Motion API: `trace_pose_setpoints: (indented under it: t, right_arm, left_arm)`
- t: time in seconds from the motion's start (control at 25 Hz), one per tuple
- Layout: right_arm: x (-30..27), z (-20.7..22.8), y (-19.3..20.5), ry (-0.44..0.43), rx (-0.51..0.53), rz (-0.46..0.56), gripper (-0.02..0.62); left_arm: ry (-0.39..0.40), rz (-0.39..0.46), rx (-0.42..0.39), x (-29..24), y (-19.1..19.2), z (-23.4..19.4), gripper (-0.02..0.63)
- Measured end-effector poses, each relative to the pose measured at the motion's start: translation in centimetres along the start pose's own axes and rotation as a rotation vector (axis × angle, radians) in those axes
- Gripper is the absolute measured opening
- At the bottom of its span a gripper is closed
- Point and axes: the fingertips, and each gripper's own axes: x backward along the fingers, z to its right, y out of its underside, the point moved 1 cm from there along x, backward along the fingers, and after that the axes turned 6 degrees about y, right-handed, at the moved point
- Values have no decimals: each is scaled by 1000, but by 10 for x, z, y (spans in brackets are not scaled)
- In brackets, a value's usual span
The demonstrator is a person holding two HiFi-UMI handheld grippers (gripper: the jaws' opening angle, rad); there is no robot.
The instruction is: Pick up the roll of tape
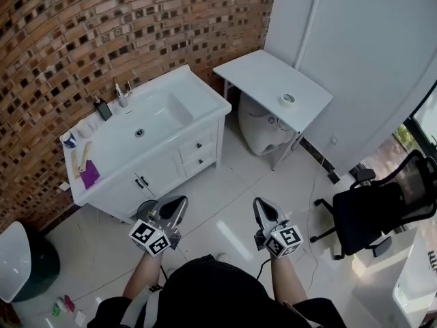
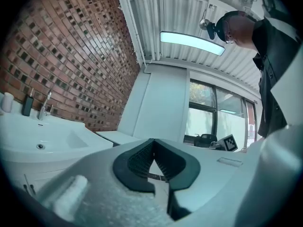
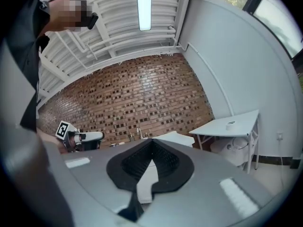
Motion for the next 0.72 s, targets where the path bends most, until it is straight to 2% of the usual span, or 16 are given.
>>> trace_pose_setpoints:
  t: [0.24,0.4,0.52,0.72]
  right_arm:
    - [64,49,11,148,-33,9,5]
    - [91,77,16,257,-70,26,5]
    - [99,82,19,312,-84,37,5]
    - [84,74,4,341,-36,45,5]
  left_arm:
    - [140,-40,32,-58,26,42,2]
    - [263,-107,34,-83,37,63,2]
    - [334,-142,39,-97,40,64,2]
    - [398,-142,59,-123,35,43,2]
